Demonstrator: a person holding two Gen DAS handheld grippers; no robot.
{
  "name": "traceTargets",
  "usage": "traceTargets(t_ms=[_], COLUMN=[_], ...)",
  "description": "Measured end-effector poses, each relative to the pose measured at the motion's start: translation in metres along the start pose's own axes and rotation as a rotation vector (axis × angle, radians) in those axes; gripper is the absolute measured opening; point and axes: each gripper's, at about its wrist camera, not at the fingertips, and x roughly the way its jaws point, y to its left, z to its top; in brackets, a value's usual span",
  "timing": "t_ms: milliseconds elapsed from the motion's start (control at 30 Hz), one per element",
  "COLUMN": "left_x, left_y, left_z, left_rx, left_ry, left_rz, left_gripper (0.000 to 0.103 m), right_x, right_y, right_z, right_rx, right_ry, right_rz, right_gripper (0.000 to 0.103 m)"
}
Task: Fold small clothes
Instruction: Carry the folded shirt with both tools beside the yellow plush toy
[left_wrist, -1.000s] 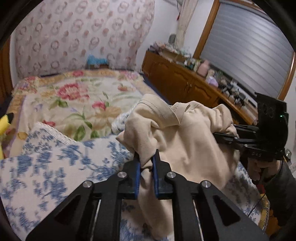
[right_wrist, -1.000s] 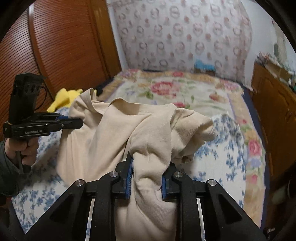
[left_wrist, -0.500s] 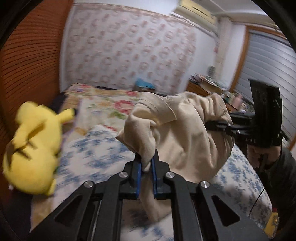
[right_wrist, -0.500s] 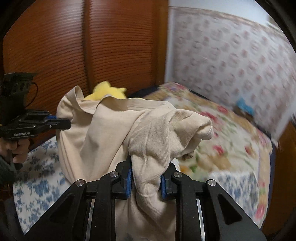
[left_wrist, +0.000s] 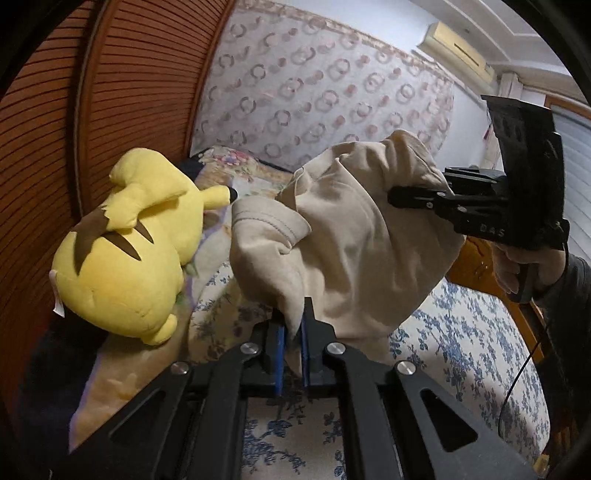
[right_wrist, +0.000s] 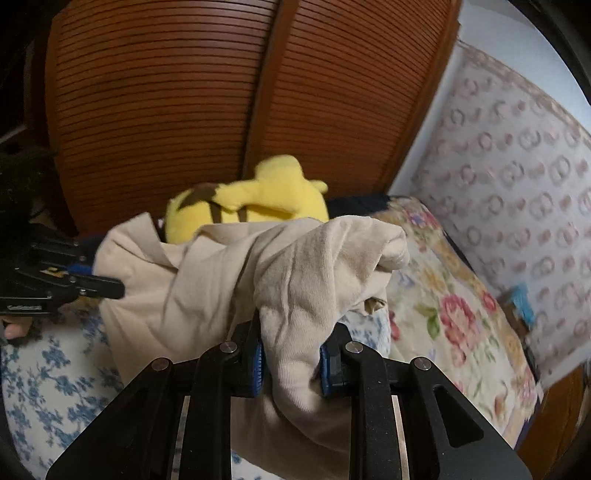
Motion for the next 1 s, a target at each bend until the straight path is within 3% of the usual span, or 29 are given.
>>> traceTargets(t_ms=[233, 433, 533, 700, 800, 867, 1000], left_x=[-0.048, -0.080, -0.069, -0.022, -0.001, 0.004, 0.002], left_y=[-0.007, -0.004, 0.003, 0.019, 0.028, 0.030, 0.026], left_z=[0.002, -0.003, -0.008, -0.020, -0.022, -0.022, -0.020], left_rx=[-0.003, -0.017, -0.033, -0.073, -0.093, -0.085, -0.032], left_ry=[-0.066, -0.072, -0.033, 0.075, 0.109, 0.114, 0.102], left_rz=[-0.004, 0.027, 0.047, 0.086, 0.085, 0.082, 0.104], left_gripper=[0.004, 0.004, 0.004, 0.004, 0.005, 0.010, 0.025], right_x=[-0.030, -0.052, -0.036, 0.037, 0.071, 0.079, 0.069], right_y=[0.028, 0.047, 0.042, 0.023, 0.004, -0.008, -0.025], right_z=[0.024, 0.037, 0.038, 0.030, 0.026, 0.022, 0.012], right_rx=[-0.046, -0.124, -0.131, -0.106, 0.006, 0.082, 0.158], right_ry=[-0.053, -0.078, -0.031, 0.091, 0.098, 0.081, 0.050], right_rz=[0.050, 0.103, 0.116, 0.092, 0.039, 0.030, -0.002], right_gripper=[0.020, 0.020, 0.020, 0.023, 0.035, 0.050, 0.052])
